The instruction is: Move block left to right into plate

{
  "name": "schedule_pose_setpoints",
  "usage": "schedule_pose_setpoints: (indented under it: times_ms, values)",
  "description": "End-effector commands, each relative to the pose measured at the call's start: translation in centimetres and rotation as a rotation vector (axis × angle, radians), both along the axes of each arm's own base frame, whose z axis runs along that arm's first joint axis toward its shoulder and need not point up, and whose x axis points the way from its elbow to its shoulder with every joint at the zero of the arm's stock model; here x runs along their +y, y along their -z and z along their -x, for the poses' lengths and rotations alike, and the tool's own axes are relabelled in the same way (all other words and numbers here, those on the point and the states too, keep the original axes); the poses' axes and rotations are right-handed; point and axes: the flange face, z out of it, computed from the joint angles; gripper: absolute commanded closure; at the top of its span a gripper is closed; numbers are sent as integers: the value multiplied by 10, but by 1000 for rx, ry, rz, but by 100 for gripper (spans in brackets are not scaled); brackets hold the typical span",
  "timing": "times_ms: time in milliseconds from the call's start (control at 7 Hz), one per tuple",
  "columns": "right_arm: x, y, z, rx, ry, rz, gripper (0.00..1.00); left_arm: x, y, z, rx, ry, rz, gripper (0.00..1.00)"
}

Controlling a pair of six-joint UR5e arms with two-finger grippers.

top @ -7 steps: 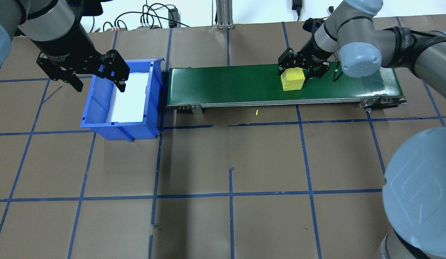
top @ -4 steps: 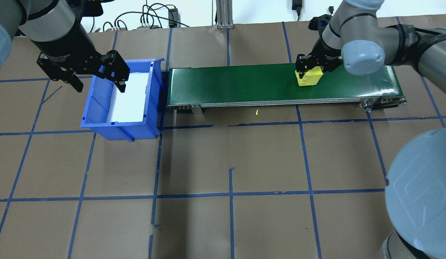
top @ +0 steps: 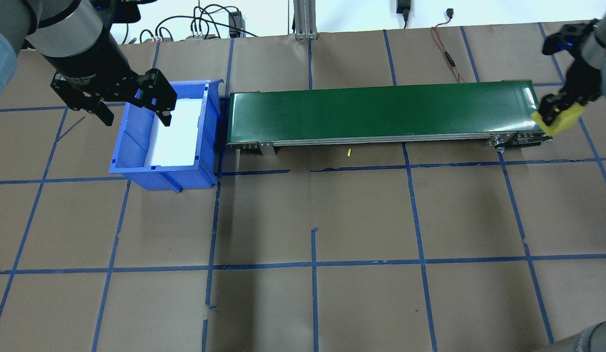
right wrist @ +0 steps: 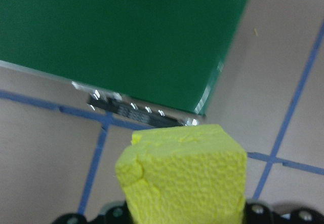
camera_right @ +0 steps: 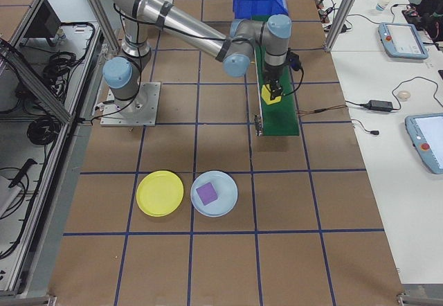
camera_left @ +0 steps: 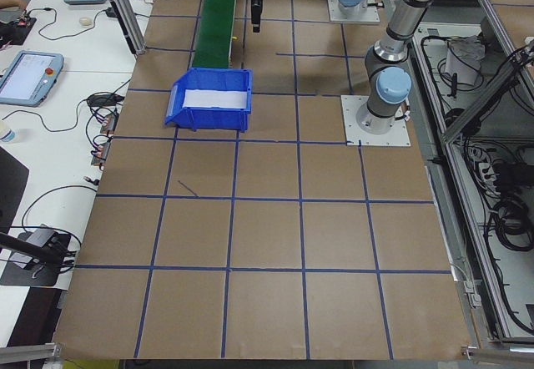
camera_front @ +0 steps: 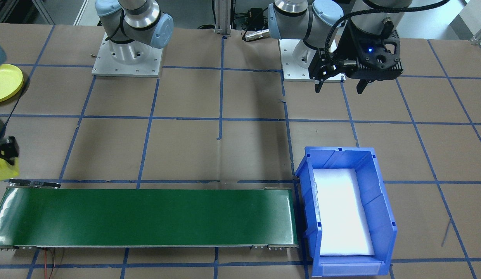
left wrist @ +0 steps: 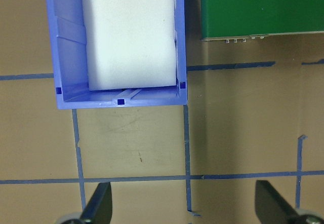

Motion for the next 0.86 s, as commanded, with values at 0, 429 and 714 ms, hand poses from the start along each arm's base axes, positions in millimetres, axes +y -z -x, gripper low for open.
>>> schedule_pose_setpoints:
  times_ms: [0,429,714]
  values:
    - [150,32,170,-79,107,-117,86,1,0,0,-1,0,0,0]
    - [295,46,272,-162,218,-116,87,0,0,1,2,0,0,0]
    - [317,72,284,-267,69,13,0,0,0,1,3,0,0,0]
